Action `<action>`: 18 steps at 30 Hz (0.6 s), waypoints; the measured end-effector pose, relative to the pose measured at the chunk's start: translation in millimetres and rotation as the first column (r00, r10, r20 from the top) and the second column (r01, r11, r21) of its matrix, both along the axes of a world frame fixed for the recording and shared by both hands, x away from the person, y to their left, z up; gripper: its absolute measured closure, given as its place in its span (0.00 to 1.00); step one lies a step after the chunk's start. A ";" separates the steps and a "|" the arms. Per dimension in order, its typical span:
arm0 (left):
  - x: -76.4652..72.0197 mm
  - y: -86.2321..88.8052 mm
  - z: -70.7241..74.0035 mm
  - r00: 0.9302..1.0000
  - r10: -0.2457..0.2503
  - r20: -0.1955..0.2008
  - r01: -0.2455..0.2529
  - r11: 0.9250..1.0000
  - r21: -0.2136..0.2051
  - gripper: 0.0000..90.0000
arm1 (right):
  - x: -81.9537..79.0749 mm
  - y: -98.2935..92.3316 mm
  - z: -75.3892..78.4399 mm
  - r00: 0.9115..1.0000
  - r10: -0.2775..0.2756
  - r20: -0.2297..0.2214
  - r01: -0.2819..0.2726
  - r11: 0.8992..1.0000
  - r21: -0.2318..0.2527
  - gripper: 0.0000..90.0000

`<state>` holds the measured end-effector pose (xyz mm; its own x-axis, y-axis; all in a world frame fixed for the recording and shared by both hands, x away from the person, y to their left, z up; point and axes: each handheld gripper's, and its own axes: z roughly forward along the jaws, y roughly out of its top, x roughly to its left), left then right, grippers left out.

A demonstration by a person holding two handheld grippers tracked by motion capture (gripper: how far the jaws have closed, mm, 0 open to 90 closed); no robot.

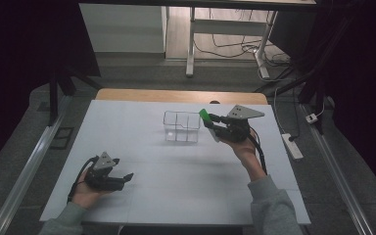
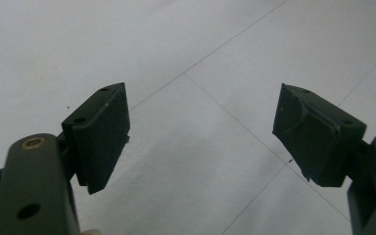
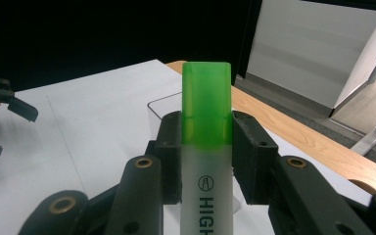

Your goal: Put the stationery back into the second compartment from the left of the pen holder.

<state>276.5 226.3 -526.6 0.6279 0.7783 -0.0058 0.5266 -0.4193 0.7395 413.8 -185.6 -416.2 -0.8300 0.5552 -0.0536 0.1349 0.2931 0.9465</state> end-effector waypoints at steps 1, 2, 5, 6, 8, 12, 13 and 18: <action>0.0 -0.2 0.0 1.000 0.000 0.000 0.000 1.000 0.000 0.24 | 0.0 0.0 0.0 1.000 0.000 0.000 0.000 1.000 0.000 0.74; -0.1 -0.3 0.0 1.000 0.000 0.000 0.000 1.000 0.001 0.24 | 0.9 0.7 0.6 1.000 -0.004 0.000 0.004 1.000 -0.002 0.74; -0.1 -0.6 -0.1 1.000 0.000 0.001 0.000 1.000 0.001 0.24 | 5.7 4.0 1.9 1.000 -0.006 0.004 0.006 1.000 0.012 0.74; -0.1 -0.6 -0.1 1.000 0.000 0.000 0.000 1.000 0.002 0.24 | 5.7 4.0 1.9 1.000 -0.006 0.004 0.006 1.000 0.012 0.74; -0.1 -0.5 0.0 1.000 0.001 0.000 -0.001 1.000 0.001 0.24 | 8.5 5.8 1.9 1.000 -0.006 -0.001 0.006 1.000 0.022 0.74; -0.3 -0.6 0.0 1.000 -0.001 -0.001 0.001 1.000 0.002 0.24 | 14.8 11.2 1.6 1.000 -0.008 -0.003 0.008 1.000 0.030 0.74; -0.3 -0.6 0.0 1.000 -0.001 -0.001 0.001 1.000 0.001 0.24 | 14.8 11.2 1.6 1.000 -0.008 -0.003 0.008 1.000 0.030 0.74; -0.3 0.0 0.2 1.000 -0.001 0.000 0.001 1.000 0.000 0.24 | 22.2 17.9 2.0 1.000 -0.011 0.000 0.011 0.999 0.042 0.74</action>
